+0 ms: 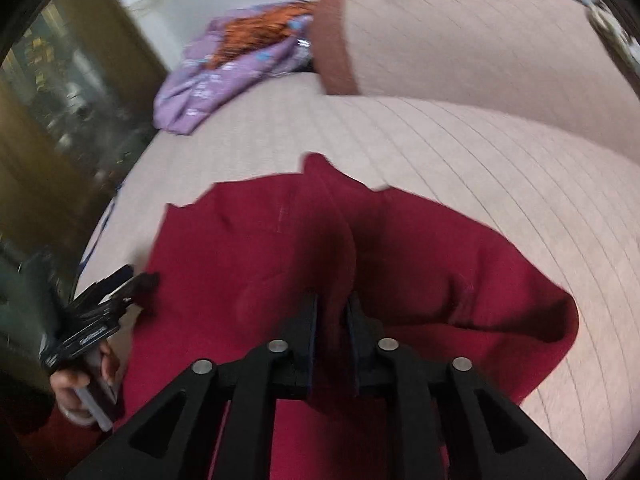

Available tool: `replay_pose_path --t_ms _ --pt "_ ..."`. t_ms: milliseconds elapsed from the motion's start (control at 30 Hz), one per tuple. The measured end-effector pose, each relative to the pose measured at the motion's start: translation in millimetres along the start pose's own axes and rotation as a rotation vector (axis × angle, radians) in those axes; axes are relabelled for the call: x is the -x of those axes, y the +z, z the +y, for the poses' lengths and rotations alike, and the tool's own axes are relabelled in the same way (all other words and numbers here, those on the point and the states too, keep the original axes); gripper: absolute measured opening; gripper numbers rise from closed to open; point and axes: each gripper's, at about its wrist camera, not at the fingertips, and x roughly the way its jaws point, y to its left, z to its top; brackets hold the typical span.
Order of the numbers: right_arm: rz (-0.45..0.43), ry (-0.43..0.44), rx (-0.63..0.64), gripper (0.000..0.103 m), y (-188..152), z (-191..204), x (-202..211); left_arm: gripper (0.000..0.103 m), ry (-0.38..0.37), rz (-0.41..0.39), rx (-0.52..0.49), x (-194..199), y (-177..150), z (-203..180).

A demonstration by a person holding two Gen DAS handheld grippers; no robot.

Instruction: Fold small clothes

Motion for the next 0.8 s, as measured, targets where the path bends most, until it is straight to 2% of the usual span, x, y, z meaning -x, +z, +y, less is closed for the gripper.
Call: replay_pose_path --t_ms 67,100,233,333,467,533,667,733,800 --pt "-0.03 -0.007 -0.037 0.049 -3 -2 6 0.084 -0.002 0.001 -0.003 0 0 -1" --pt "-0.063 -0.013 -0.045 0.051 -4 0 13 0.084 -0.001 0.0 -0.005 1 0 -2" --pt "-0.163 -0.027 0.012 0.056 -3 25 38 0.084 0.006 0.002 -0.01 -1 -1 -3" --pt "-0.208 0.007 0.092 0.056 0 60 48 0.084 0.01 0.003 -0.011 -1 -2 -3" --pt "-0.164 0.064 0.193 0.056 -2 98 26 0.084 0.011 0.005 -0.01 -1 -3 -2" --pt "-0.117 -0.009 0.227 0.056 -5 107 2 0.084 0.011 0.009 -0.01 -2 -3 -2" --pt "-0.047 -0.114 0.238 0.053 -13 89 -36 0.084 0.01 0.012 -0.011 -2 -3 -1" --pt "-0.063 -0.165 0.145 0.055 -10 58 -37 0.084 0.007 0.008 -0.009 -1 -3 -2" --pt "-0.081 -0.15 0.037 0.06 -8 29 -33 0.084 0.005 0.006 -0.009 -1 -3 -2"
